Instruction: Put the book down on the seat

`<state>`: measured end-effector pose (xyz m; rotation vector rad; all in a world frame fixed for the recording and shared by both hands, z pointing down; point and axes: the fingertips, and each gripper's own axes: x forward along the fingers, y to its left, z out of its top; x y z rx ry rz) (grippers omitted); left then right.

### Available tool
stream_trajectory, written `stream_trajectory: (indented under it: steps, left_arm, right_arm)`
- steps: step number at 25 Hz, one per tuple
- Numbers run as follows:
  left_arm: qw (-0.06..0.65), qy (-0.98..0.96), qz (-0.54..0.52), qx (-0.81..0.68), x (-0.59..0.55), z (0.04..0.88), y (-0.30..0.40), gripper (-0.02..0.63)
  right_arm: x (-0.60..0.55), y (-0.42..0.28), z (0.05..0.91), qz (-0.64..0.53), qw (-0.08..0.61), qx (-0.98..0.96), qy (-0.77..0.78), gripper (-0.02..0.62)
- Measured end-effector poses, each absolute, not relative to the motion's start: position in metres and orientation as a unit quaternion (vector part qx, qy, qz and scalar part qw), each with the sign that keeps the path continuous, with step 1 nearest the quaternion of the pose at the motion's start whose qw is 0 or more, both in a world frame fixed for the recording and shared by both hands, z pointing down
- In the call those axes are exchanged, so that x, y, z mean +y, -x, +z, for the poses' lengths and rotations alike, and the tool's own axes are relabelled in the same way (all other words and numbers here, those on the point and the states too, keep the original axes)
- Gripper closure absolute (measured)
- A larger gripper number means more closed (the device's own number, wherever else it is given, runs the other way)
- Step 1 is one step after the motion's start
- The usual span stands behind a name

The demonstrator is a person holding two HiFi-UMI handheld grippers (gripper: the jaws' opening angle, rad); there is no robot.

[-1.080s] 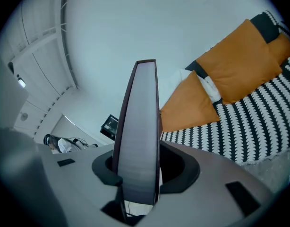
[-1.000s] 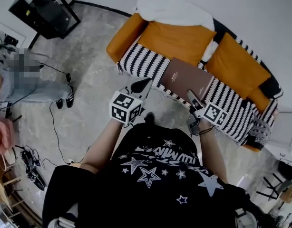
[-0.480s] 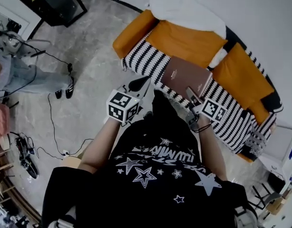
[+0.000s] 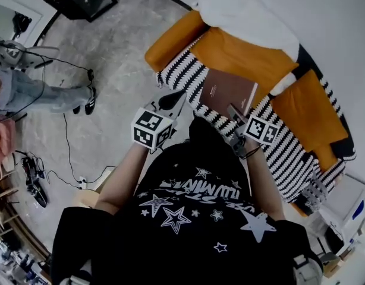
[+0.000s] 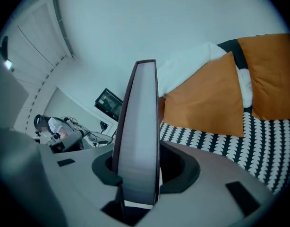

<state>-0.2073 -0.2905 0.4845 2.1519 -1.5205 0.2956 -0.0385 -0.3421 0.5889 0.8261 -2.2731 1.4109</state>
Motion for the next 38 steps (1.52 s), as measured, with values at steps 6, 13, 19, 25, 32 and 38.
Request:
stream_trajectory:
  steps: [6,13,19,25,32,38]
  left_arm:
    - [0.260,-0.780,0.111,-0.559,-0.339,0.496,0.210,0.598]
    - [0.294,-0.757,0.121,-0.571,-0.370,0.520,0.218,0.598]
    - [0.313,-0.734,0.123,-0.590,-0.408,0.530,0.228,0.598]
    - [0.327,-0.718,0.120,-0.603,-0.426,0.548,0.233,0.598]
    - [0.350,-0.707,0.137,-0.599,-0.446,0.574,0.232,0.598]
    - [0.371,-0.702,0.145,-0.590,-0.457,0.606,0.230,0.598]
  right_arm:
    - [-0.387,0.054,0.603,0.486,0.212,-0.805,-0.265,0.439]
    - [-0.421,0.062,0.649,0.466,0.298,-0.804,-0.219,0.439]
    - [-0.449,0.075,0.677,0.456,0.357,-0.797,-0.172,0.439]
    - [-0.458,0.090,0.718,0.407,0.405,-0.807,-0.138,0.439]
    - [-0.476,0.104,0.759,0.395,0.452,-0.794,-0.095,0.439]
    - [-0.487,0.105,0.796,0.379,0.485,-0.784,-0.082,0.439]
